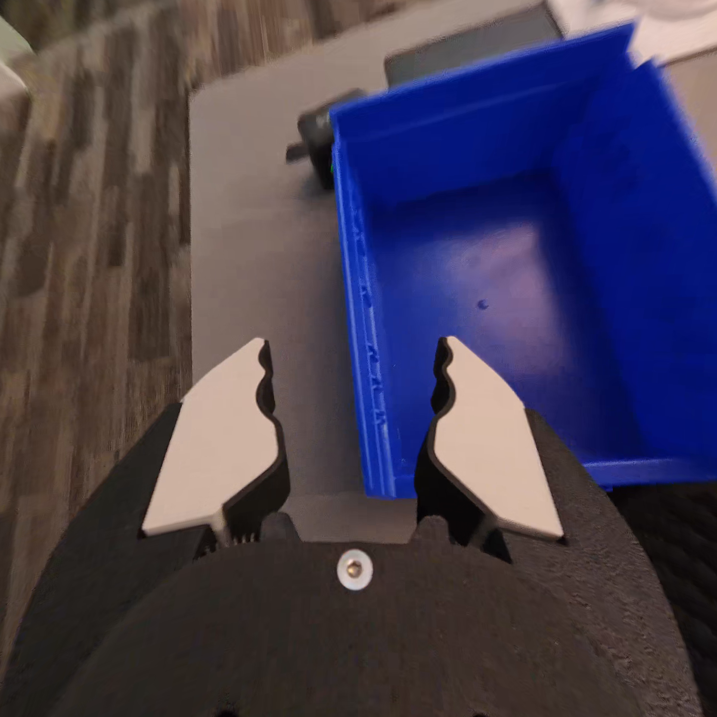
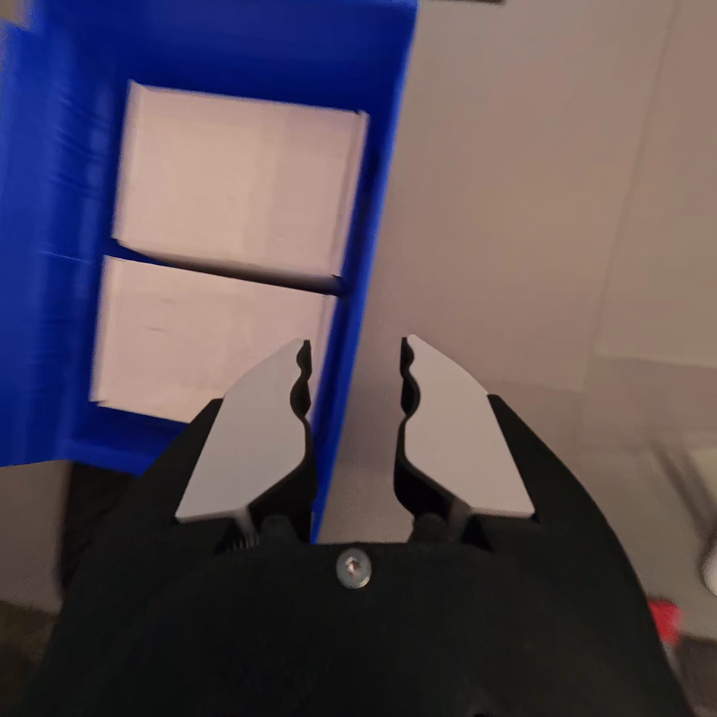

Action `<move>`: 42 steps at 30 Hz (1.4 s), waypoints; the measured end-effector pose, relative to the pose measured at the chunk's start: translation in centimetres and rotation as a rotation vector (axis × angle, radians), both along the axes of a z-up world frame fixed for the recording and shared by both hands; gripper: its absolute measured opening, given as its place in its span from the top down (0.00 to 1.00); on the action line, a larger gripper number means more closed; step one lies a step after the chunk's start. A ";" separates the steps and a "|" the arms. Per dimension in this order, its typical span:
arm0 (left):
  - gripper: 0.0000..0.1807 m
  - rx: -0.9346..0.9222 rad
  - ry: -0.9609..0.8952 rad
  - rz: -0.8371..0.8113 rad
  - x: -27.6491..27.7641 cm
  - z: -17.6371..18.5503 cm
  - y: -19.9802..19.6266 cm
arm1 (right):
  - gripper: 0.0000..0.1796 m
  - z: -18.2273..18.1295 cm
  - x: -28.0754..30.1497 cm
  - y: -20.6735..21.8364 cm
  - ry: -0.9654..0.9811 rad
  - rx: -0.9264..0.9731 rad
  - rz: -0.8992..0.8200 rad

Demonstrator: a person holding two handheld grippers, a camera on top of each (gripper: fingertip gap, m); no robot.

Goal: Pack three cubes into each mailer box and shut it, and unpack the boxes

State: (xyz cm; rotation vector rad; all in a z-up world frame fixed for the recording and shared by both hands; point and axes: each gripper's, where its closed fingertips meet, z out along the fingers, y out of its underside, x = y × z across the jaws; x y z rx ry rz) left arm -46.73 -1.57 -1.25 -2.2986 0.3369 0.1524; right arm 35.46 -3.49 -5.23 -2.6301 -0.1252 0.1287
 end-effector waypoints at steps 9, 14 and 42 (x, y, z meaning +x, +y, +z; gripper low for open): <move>0.60 -0.332 -0.037 0.009 0.2 -6.8 1.5 | 0.89 -5.6 -0.3 -1.2 -0.073 -0.316 -0.057; 0.75 -0.530 0.018 0.039 -0.6 -10.1 0.1 | 0.96 -6.6 -1.1 -1.6 -0.038 -0.430 -0.078; 0.88 -0.511 -0.061 -0.042 12.5 -10.5 -2.0 | 0.95 -6.3 -25.5 0.2 -0.040 -0.491 0.216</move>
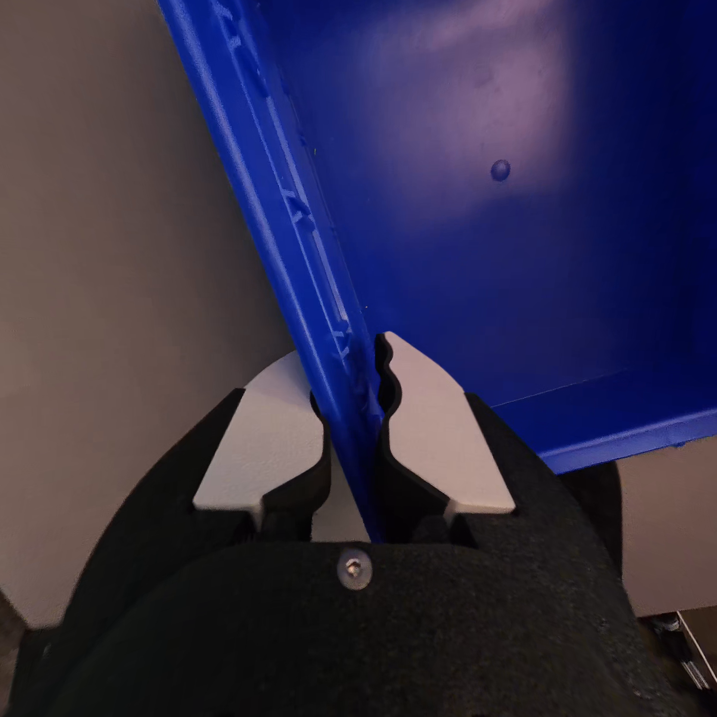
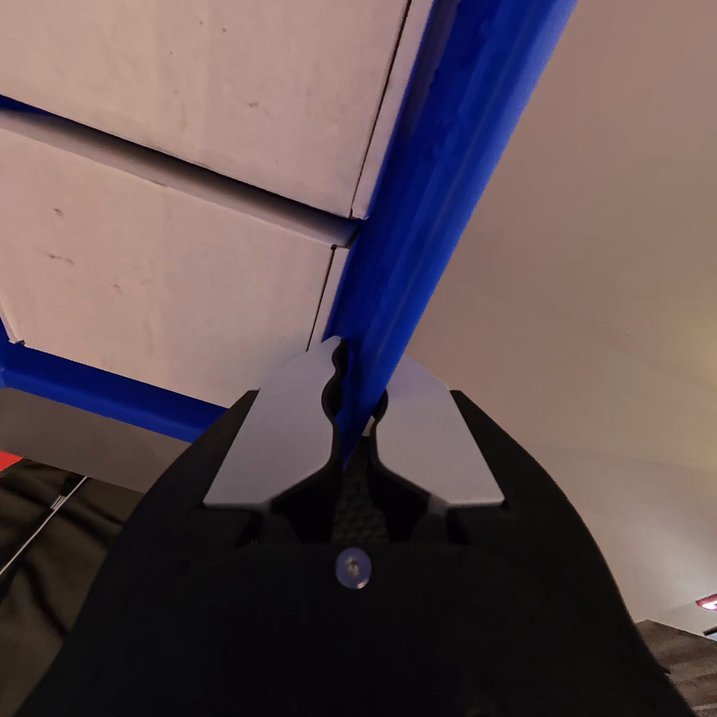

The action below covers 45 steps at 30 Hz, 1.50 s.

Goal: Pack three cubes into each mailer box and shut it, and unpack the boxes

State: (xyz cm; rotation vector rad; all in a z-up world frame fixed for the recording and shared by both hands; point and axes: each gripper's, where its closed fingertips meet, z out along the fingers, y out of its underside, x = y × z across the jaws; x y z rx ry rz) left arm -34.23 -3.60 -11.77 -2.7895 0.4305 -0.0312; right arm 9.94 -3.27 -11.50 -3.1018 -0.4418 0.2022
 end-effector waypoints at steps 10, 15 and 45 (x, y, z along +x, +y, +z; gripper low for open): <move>0.65 0.688 0.109 -0.044 0.1 13.5 3.1 | 0.87 13.4 -0.8 5.3 -0.097 0.732 0.048; 0.53 0.948 0.143 -0.025 0.3 20.5 5.0 | 0.66 21.2 -8.9 4.4 0.183 0.984 0.150; 0.56 1.114 -0.028 -0.103 1.8 25.5 3.6 | 0.83 1.9 -24.7 7.8 -0.009 0.253 -0.131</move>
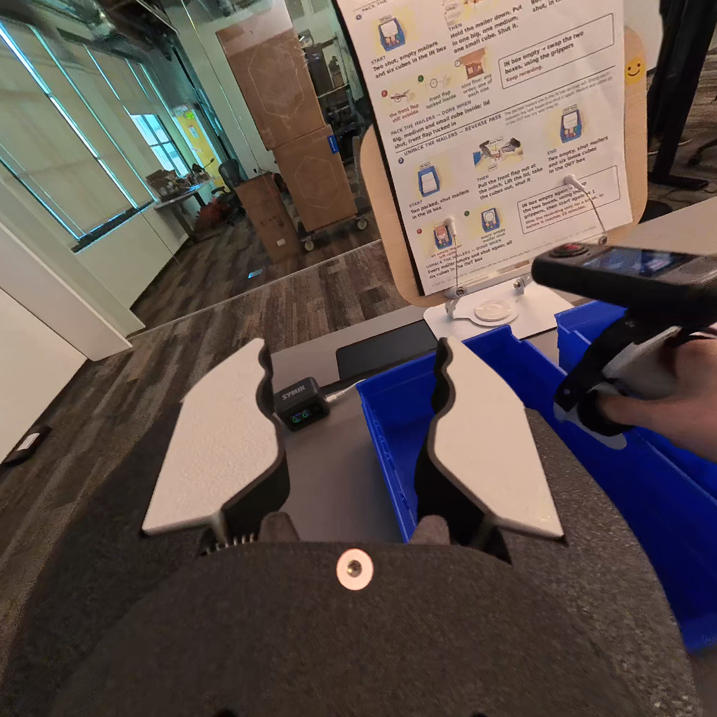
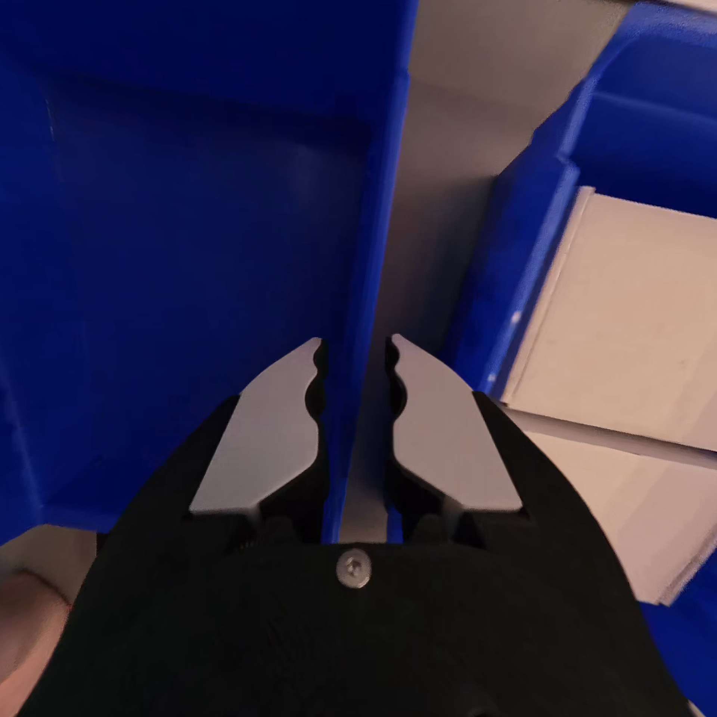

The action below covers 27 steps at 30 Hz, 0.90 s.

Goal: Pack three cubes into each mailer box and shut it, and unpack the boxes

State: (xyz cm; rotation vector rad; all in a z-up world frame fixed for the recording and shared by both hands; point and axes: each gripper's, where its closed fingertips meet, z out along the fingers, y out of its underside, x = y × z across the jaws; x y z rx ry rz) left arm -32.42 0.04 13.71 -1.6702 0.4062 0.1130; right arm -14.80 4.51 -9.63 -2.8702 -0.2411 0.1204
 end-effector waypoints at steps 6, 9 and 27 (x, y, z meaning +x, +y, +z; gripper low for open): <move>0.57 -0.013 -0.028 -0.008 -0.9 0.3 -0.3 | 0.88 -1.7 -1.0 1.1 -0.008 -0.050 -0.027; 0.57 -0.047 -0.040 -0.024 -1.0 0.0 -0.3 | 0.89 -1.9 -1.0 1.2 0.007 -0.091 -0.041; 0.59 -0.057 -0.023 -0.055 -1.0 0.3 -1.6 | 0.95 -1.5 -3.1 2.1 0.172 -0.196 -0.078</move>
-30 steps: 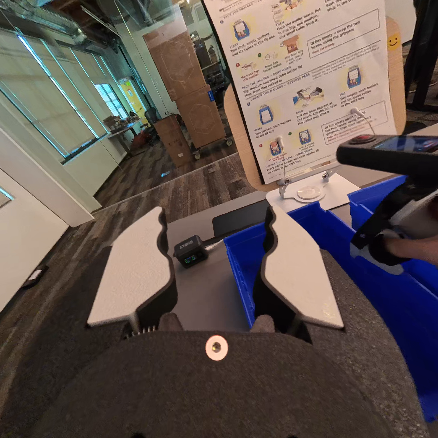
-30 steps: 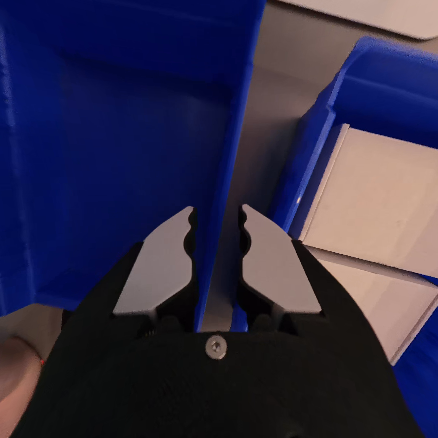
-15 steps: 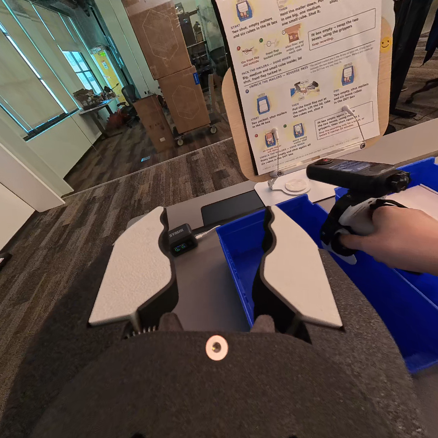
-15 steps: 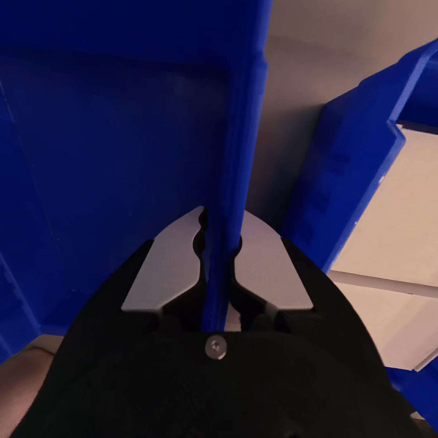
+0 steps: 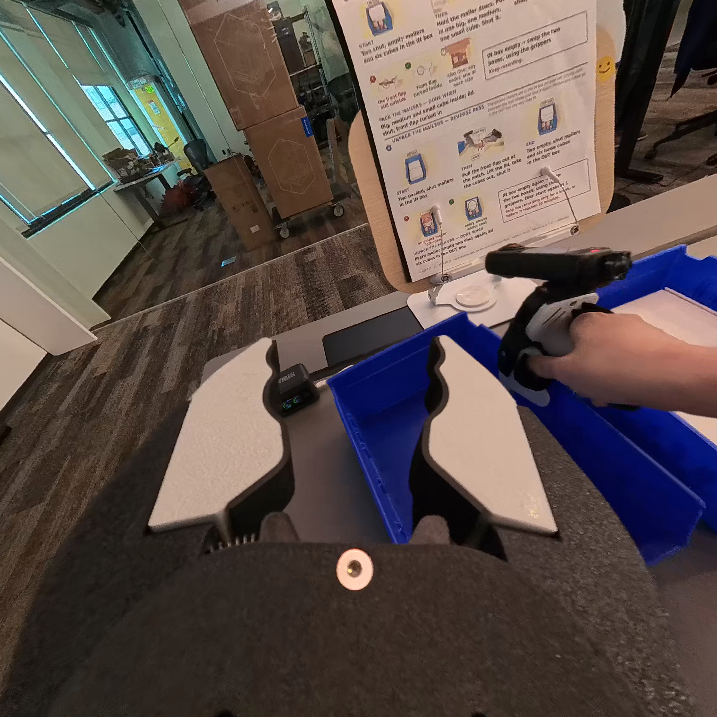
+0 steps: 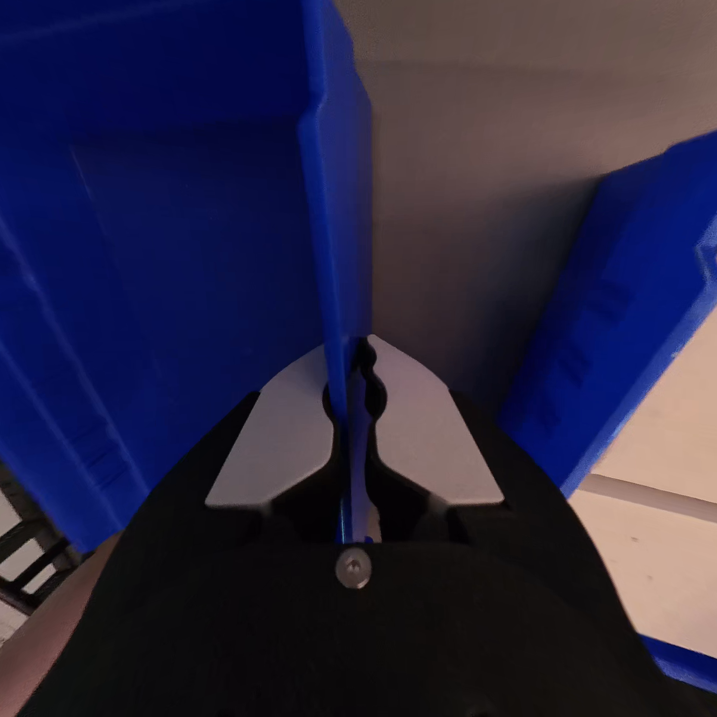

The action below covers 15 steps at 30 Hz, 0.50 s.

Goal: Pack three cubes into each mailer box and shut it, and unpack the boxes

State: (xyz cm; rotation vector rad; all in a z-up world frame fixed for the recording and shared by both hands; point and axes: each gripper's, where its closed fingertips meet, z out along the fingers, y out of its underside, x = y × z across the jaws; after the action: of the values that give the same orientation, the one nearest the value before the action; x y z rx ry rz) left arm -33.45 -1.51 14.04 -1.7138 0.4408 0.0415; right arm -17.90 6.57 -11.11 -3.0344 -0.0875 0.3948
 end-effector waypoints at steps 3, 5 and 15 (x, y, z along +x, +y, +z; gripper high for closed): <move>0.60 0.032 -0.023 -0.006 -0.4 1.0 -1.0 | 0.96 0.9 -0.3 0.7 -0.070 0.016 0.068; 0.60 0.049 -0.036 -0.011 -0.7 1.7 -1.8 | 0.96 1.9 -1.0 1.2 -0.070 0.019 0.092; 0.64 0.228 -0.176 -0.120 -0.8 6.2 -7.5 | 0.97 12.5 3.0 2.1 -0.085 -0.018 0.170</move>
State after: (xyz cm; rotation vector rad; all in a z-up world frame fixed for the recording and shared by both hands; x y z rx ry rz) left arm -34.28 -9.00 20.28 -1.4502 0.3914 -0.1410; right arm -14.93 8.68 1.35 -3.0708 -0.3503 0.2791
